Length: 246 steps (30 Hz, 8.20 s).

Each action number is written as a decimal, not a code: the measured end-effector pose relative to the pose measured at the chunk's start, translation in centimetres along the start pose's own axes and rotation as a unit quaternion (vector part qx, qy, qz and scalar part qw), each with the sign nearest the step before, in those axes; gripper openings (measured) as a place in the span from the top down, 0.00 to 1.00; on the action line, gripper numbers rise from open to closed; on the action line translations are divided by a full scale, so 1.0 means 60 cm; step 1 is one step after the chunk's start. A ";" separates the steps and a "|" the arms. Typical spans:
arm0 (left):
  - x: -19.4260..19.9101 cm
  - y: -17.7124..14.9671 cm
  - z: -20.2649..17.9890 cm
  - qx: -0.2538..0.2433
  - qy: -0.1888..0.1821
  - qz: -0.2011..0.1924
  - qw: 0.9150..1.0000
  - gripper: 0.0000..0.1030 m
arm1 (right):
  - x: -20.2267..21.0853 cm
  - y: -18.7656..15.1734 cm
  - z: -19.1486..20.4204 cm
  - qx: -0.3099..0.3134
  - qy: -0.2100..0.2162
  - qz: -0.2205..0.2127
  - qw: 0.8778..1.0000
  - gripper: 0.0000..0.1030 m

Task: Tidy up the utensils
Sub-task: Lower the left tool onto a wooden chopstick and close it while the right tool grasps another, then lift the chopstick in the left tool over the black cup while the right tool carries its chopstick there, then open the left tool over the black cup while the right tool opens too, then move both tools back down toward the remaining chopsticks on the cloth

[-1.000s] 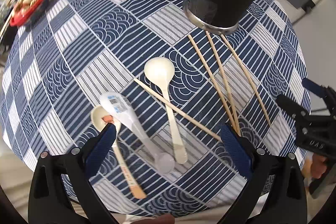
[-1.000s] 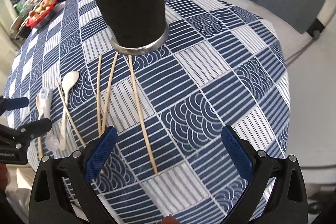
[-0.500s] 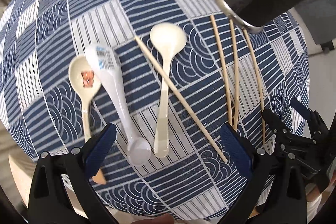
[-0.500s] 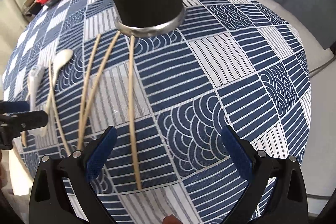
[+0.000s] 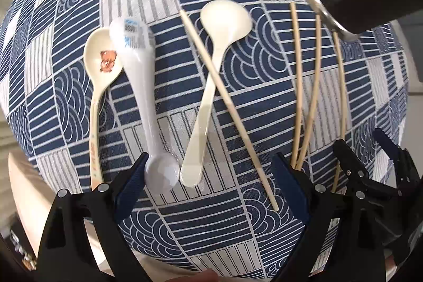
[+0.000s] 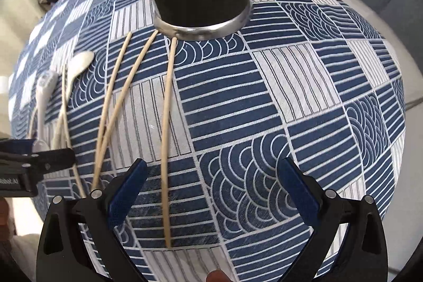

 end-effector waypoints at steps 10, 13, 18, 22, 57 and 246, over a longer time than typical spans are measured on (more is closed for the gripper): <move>-0.032 -0.017 -0.022 0.078 0.038 0.013 0.996 0.12 | -0.014 0.021 0.004 0.018 0.008 0.029 0.999 0.06; -0.039 -0.026 -0.005 0.117 0.037 0.040 0.992 0.04 | -0.018 0.028 0.002 0.024 0.009 0.038 0.999 0.06; -0.040 -0.039 -0.010 0.116 0.037 0.037 0.992 0.04 | -0.023 0.041 -0.004 0.014 0.009 0.058 0.998 0.06; -0.040 -0.036 -0.007 0.122 0.033 0.028 0.992 0.04 | -0.025 0.048 -0.006 0.016 0.009 0.059 0.998 0.07; 0.079 -0.186 0.090 0.001 -0.010 -0.010 1.000 0.96 | 0.061 -0.037 -0.076 -0.015 0.079 0.013 0.997 0.96; 0.081 0.089 -0.091 -0.246 -0.041 -0.187 0.950 0.06 | 0.016 0.091 0.013 0.058 0.056 -0.128 0.988 0.14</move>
Point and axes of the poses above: each gripper's, at about its wrist camera, not at the fingertips, and x roughly against the way its jaws point, z to its left, y to its top, the point moved 5 cm from there along -x, roughly the way its jaws point, and after that the axes turned 8 degrees about x, right-handed, at the moved point
